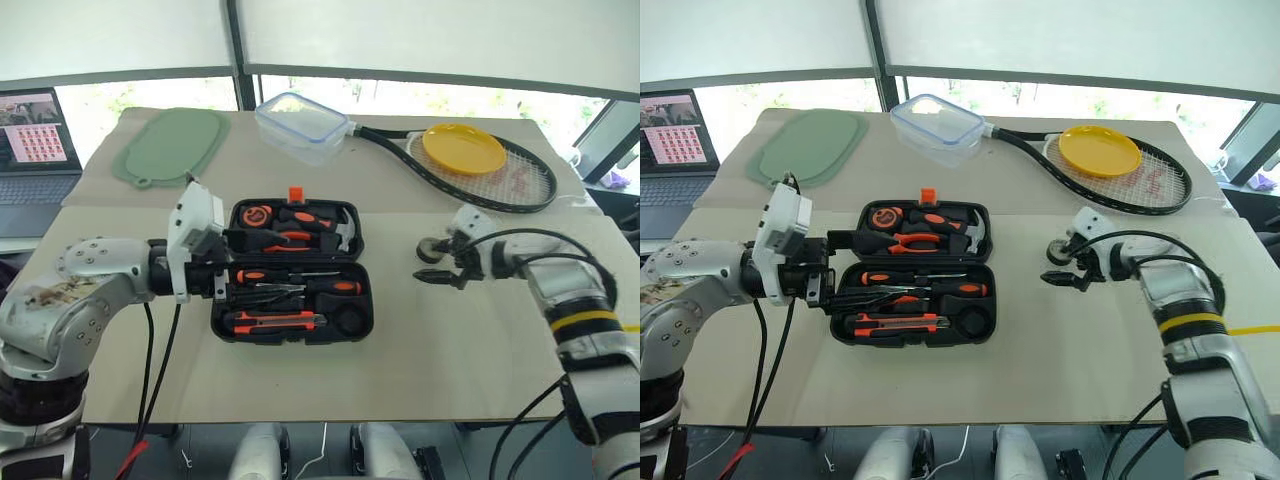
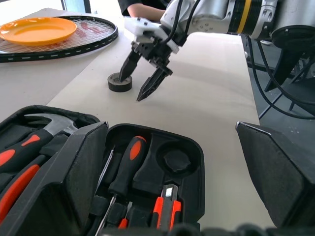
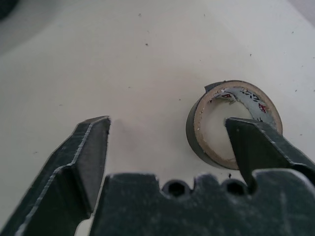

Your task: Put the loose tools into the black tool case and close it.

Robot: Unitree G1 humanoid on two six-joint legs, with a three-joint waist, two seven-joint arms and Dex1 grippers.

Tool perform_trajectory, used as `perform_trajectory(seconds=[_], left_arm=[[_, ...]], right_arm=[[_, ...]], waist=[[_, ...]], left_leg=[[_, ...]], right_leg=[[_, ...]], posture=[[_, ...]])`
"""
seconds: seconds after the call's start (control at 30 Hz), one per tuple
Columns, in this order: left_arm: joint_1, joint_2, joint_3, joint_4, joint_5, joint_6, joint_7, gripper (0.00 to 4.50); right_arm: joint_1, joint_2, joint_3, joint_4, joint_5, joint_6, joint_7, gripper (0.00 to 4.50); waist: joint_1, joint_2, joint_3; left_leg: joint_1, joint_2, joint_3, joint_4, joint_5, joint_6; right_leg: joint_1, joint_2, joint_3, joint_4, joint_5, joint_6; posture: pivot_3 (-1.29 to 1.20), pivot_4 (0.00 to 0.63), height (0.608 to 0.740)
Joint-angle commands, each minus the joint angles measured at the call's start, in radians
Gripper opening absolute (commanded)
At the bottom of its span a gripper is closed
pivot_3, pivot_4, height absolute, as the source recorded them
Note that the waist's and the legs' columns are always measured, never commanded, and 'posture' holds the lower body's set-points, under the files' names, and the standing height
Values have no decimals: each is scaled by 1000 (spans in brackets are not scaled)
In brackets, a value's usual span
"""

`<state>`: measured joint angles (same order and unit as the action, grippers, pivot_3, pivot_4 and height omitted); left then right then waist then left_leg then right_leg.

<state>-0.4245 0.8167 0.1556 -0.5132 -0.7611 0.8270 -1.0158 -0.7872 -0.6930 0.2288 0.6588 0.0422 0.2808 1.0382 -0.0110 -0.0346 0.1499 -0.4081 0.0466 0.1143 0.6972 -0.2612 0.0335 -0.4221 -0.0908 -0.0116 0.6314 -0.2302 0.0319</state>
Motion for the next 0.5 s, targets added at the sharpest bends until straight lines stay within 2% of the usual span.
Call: perform_trajectory(seconds=[0.03, 0.1, 0.13, 0.17, 0.2, 0.27, 0.3, 0.4, 0.5], left_arm=[[-19, 11, -2, -9, -2, -30, 6, 4500], [-15, 19, -10, -6, 9, -44, -1, 4500], [-13, 21, -12, -5, 12, -49, -3, 4500], [-10, 24, -13, -5, 13, -52, -5, 4500], [-5, 27, -16, -6, 15, -56, -8, 4500], [4, 31, -23, -11, 19, -62, -15, 4500], [7, 33, -29, -12, 21, -67, -17, 4500], [21, 45, -46, -11, 39, -90, -31, 4500], [26, 52, -51, -8, 42, -98, -36, 4500]], right_arm=[[-43, 20, -8, 91, -40, -71, -22, 2683], [-49, 30, -21, 103, -38, -82, -17, 1957], [-51, 33, -25, 107, -38, -86, -15, 1752], [-51, 35, -29, 107, -37, -86, -13, 1254], [-44, 32, -32, 93, -34, -86, -5, 1019], [-13, 18, -41, 29, -16, -73, 23, 408], [20, 16, -62, -70, 37, -9, 57, 61], [121, 16, -127, -477, 257, 255, 139, 21], [174, 21, -167, -742, 402, 419, 125, 21]], waist=[[-2, 0, 0], [-1, 0, 0], [-2, 0, 0], [-2, 0, 0], [-2, 0, 0], [-1, 0, 0], [0, 0, 0], [1, 1, 0], [-4, 3, 2]], left_leg=[[0, 0, 0, 0, 0, 0], [1, 0, 0, 0, 1, -1], [1, 0, 0, 0, 1, -1], [1, 0, 0, 0, 1, -2], [1, 0, 0, 0, 1, -2], [1, 0, 0, 0, 1, -2], [1, 0, 0, -1, 1, -2], [0, 2, 0, -2, 1, -2], [-1, 3, 0, -2, 1, -2]], right_leg=[[0, 0, 0, 0, 0, 0], [1, 0, 0, 0, 0, 0], [1, 0, 0, 0, 0, 0], [1, 0, 0, 0, 0, 0], [1, 0, 0, 0, 0, 0], [0, 0, 0, 0, 0, 0], [0, 0, 0, 0, 0, 0], [0, 0, 0, 0, 0, 0], [-2, 0, 0, 0, 0, 0]], posture=[[0, 150, 738], [0, 150, 738], [0, 150, 738], [0, 150, 738], [0, 150, 738], [0, 150, 738], [0, 150, 738], [0, 150, 738], [0, 150, 738]])
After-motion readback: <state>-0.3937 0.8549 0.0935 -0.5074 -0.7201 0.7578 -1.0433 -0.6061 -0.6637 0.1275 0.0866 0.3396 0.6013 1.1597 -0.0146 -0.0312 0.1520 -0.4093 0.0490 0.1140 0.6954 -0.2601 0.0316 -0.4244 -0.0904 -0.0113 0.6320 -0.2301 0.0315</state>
